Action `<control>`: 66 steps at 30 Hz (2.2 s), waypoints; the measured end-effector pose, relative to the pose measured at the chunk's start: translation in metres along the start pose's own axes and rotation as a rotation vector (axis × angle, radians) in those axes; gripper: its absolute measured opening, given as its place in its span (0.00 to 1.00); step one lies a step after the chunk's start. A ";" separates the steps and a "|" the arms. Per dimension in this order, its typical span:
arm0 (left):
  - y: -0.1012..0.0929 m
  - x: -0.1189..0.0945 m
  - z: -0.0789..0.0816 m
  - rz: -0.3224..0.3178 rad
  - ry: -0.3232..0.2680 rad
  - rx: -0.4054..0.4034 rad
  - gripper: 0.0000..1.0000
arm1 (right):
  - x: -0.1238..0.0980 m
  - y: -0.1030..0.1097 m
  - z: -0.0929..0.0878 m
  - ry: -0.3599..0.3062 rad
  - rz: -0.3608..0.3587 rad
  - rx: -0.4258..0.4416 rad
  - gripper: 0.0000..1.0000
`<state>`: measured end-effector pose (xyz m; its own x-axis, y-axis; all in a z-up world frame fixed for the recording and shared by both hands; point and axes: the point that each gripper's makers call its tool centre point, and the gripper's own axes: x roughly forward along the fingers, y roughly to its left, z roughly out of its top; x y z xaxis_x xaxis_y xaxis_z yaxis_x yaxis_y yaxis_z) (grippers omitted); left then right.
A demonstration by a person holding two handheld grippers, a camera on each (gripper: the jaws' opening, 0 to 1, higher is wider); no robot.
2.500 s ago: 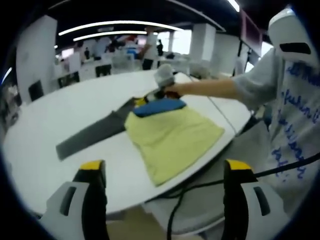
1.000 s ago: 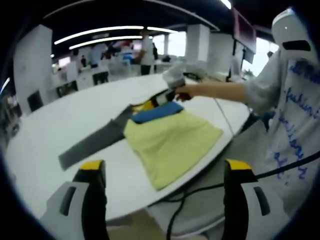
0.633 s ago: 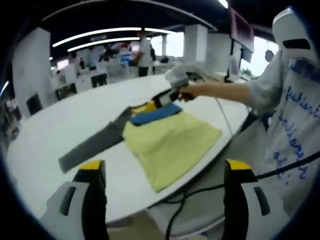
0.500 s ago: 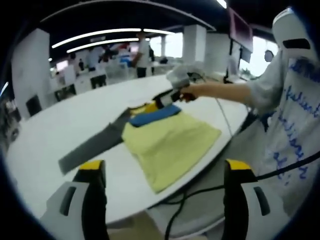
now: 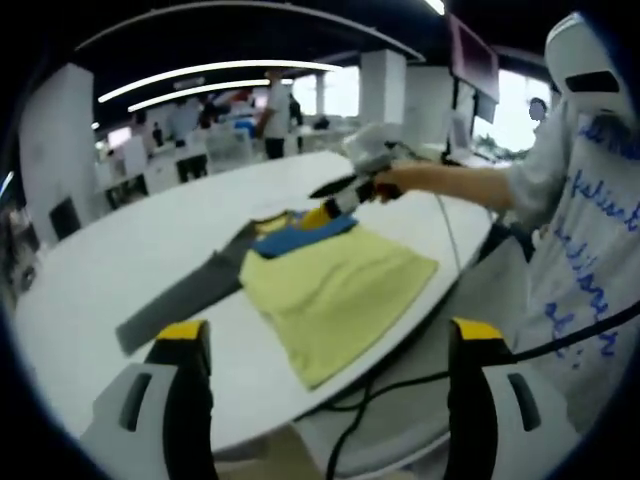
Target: Fold the garment on the visible template until the final outline fits inside the template.
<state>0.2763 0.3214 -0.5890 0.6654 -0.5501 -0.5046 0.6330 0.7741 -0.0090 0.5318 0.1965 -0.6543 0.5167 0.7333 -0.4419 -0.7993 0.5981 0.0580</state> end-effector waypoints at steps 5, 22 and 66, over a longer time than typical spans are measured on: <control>0.000 0.000 0.003 0.002 -0.006 0.010 0.96 | -0.013 0.006 0.000 -0.012 -0.002 -0.014 1.00; -0.006 0.001 0.008 -0.012 -0.021 0.031 0.98 | -0.059 0.023 0.006 -0.077 -0.008 -0.011 1.00; -0.021 0.001 0.006 -0.051 -0.032 0.049 0.99 | -0.148 0.059 -0.010 -0.073 -0.072 -0.100 1.00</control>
<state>0.2659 0.3023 -0.5845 0.6438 -0.5984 -0.4769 0.6845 0.7290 0.0091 0.4055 0.1200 -0.5947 0.5916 0.7135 -0.3753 -0.7843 0.6172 -0.0628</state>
